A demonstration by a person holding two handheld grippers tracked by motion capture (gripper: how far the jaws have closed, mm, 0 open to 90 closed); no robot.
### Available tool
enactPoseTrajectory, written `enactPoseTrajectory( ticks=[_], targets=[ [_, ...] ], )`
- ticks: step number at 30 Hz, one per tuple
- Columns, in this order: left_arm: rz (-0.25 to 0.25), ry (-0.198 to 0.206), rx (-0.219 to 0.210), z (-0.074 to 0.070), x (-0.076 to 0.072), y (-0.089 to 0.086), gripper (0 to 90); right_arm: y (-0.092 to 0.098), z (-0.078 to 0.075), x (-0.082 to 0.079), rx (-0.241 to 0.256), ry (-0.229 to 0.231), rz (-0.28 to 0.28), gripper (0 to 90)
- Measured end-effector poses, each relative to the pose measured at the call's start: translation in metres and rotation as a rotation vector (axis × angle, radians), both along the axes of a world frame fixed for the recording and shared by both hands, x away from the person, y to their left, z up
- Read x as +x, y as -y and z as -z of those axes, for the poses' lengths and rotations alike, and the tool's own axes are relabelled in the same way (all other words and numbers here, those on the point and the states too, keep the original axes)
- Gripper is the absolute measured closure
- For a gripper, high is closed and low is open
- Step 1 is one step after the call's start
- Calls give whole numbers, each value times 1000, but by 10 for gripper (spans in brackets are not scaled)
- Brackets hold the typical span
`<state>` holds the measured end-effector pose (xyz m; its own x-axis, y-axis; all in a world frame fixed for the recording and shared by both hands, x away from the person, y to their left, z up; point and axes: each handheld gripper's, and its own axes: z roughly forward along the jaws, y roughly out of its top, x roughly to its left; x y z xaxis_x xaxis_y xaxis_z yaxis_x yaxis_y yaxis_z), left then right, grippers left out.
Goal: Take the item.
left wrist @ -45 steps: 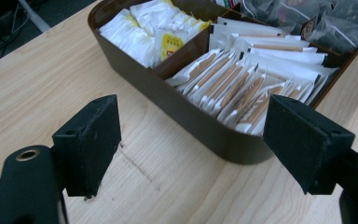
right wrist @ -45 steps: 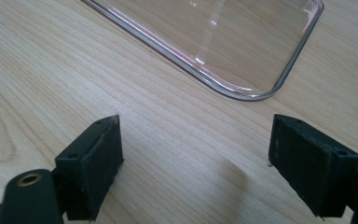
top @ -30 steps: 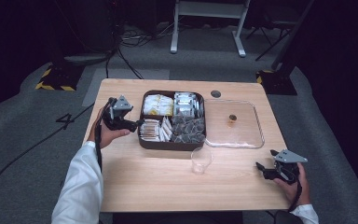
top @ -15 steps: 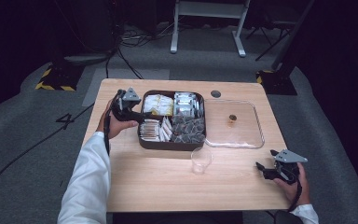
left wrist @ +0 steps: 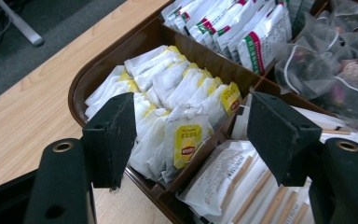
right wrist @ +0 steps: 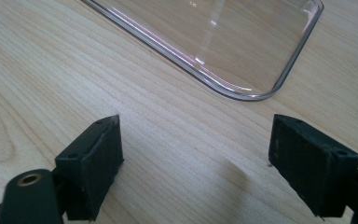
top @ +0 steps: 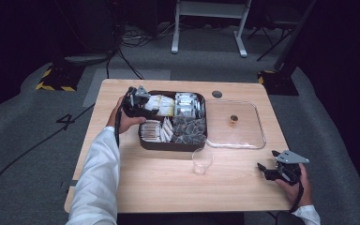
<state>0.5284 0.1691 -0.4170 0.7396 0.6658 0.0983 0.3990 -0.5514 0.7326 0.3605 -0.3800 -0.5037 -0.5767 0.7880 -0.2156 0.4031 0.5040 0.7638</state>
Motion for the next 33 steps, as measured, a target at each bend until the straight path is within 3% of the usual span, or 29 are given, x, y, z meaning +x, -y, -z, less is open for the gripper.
enactPoseTrajectory(
  ticks=[10, 17, 20, 28, 33],
  targets=[
    [-13, -42, 73, 16, 17, 9, 419, 0, 0, 0, 0, 1, 0, 178],
    [-42, -60, 92, 26, 26, 14, 505, 0, 0, 0, -1, 0, -1, 178],
    [-35, -84, 83, 31, 29, 15, 582, 0, 0, 0, -1, 0, 0, 178],
    [-5, -65, 68, 29, 27, 14, 854, 0, 0, 0, -2, 3, 0, 178],
    [-1, -59, 77, 26, 23, 13, 895, 0, 0, 0, -2, 3, 0, 178]
  ],
)
